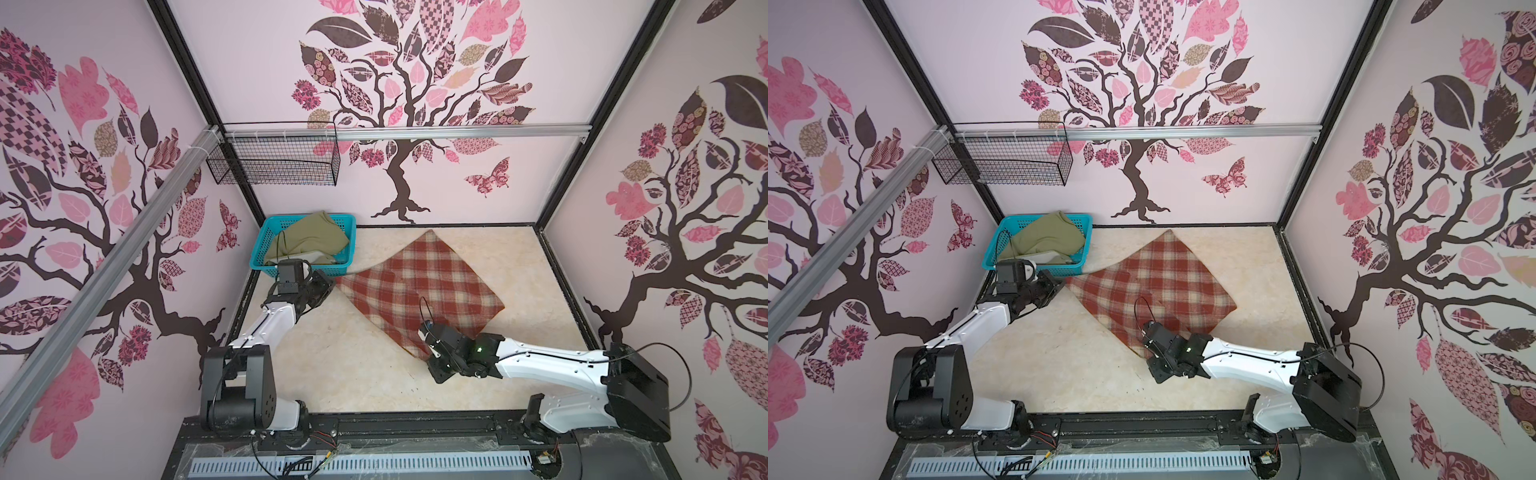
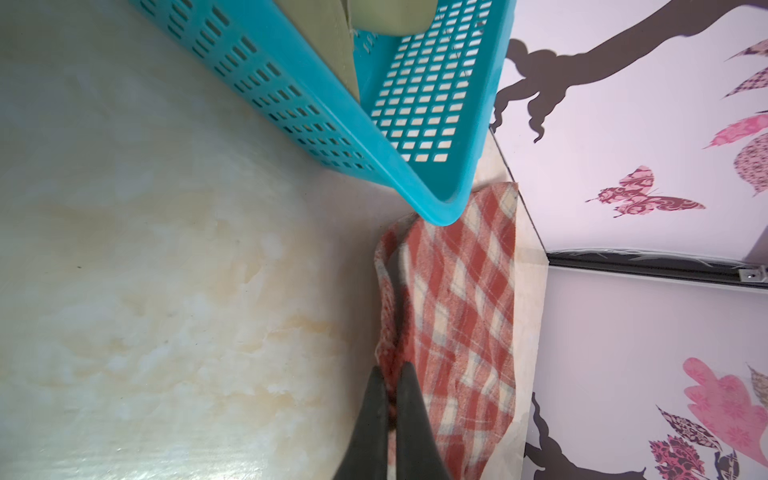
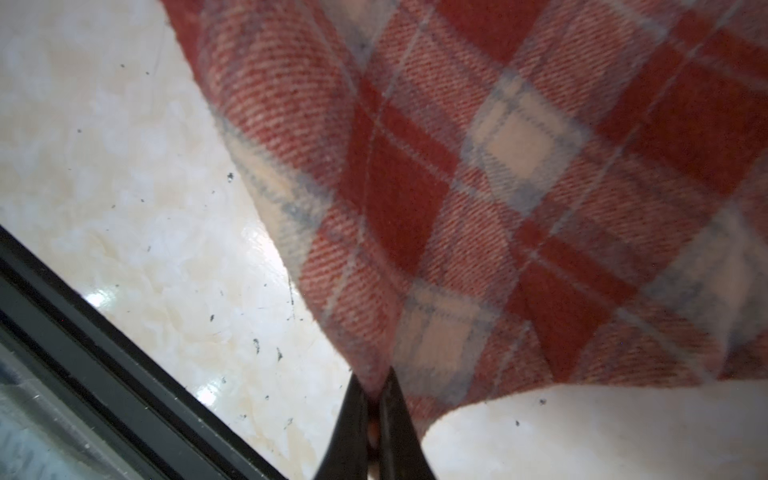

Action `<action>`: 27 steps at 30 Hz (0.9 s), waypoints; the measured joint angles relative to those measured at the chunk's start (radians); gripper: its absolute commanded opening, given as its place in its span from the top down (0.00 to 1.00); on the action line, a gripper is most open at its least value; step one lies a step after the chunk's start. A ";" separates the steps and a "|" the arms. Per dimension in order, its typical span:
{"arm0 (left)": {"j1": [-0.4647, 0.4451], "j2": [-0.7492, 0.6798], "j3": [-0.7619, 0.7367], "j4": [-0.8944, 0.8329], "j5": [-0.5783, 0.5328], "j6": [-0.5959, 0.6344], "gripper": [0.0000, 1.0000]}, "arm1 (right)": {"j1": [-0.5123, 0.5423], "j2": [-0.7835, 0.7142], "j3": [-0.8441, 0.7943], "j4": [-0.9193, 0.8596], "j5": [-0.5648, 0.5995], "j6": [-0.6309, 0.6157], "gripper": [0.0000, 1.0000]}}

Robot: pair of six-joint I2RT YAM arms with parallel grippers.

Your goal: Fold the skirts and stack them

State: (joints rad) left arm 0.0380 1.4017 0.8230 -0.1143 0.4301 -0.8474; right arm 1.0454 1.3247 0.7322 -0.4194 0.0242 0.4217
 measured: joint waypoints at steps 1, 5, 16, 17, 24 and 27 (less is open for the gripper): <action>0.007 -0.016 0.000 -0.010 0.000 0.000 1.00 | 0.002 -0.006 0.001 0.000 -0.006 0.000 0.98; 0.024 -0.065 0.000 -0.053 -0.002 0.003 1.00 | 0.007 -0.028 0.002 -0.005 -0.023 0.000 0.99; 0.047 -0.164 0.000 -0.141 -0.012 0.010 1.00 | 0.037 -0.083 0.022 -0.029 -0.052 0.000 1.00; 0.049 -0.176 0.000 -0.151 -0.016 0.010 1.00 | 0.043 -0.089 0.023 -0.031 -0.054 0.000 1.00; 0.066 -0.262 0.000 -0.211 -0.033 0.020 1.00 | 0.090 -0.101 0.054 -0.050 -0.058 0.005 1.00; 0.074 -0.294 0.000 -0.237 -0.038 0.027 1.00 | 0.116 -0.101 0.067 -0.055 -0.061 0.012 1.00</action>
State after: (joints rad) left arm 0.1116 1.1076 0.8230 -0.3515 0.3923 -0.8204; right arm 1.1614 1.2236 0.7994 -0.4740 -0.0368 0.4339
